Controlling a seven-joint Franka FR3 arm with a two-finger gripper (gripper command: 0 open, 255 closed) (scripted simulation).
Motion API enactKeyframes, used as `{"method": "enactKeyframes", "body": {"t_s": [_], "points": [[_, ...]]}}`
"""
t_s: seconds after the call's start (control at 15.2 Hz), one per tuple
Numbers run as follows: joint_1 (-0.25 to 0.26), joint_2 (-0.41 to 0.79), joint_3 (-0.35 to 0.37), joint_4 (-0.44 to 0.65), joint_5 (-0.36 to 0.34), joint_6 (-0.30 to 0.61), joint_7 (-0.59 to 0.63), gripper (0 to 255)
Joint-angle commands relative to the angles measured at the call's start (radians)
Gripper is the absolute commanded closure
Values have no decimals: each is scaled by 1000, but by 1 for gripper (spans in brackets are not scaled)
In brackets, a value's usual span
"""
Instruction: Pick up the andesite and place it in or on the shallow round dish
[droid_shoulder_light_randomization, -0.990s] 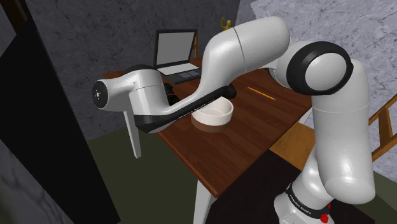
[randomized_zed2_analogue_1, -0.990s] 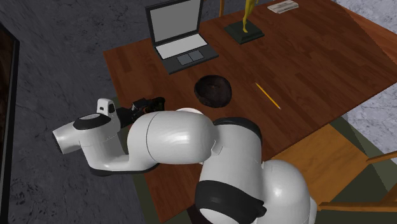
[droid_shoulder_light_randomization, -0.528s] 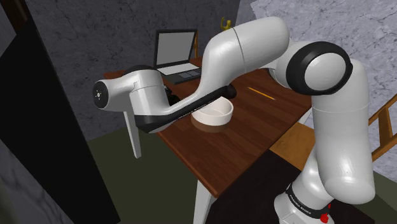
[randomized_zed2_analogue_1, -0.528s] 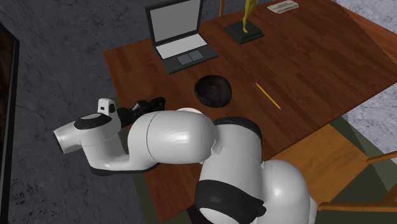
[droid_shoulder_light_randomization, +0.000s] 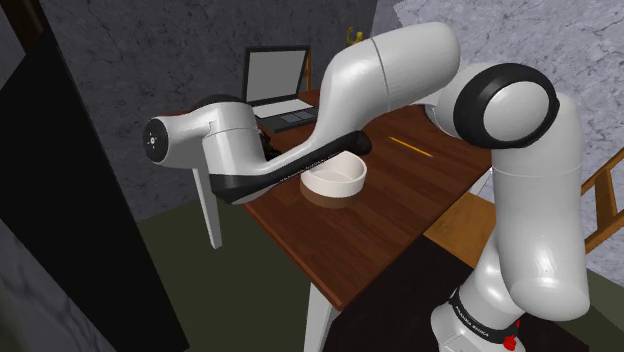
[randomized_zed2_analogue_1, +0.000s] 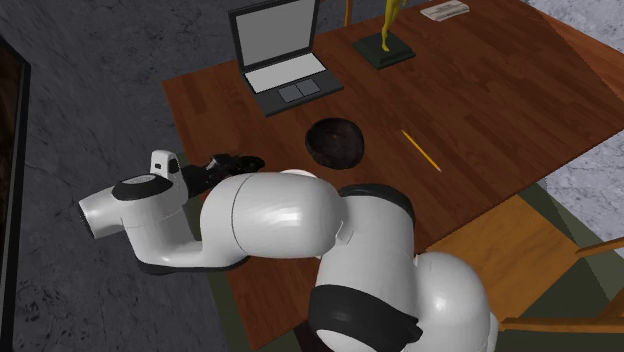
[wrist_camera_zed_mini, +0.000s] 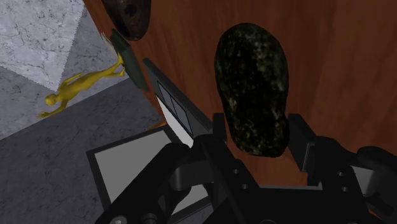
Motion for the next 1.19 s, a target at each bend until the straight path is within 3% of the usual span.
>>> {"method": "enactKeyframes", "body": {"t_s": [0.0, 1.12], "points": [[1, -10, 2, 12, 3, -11, -18, 255], [15, -66, 9, 136, 7, -102, -168, 255]]}}
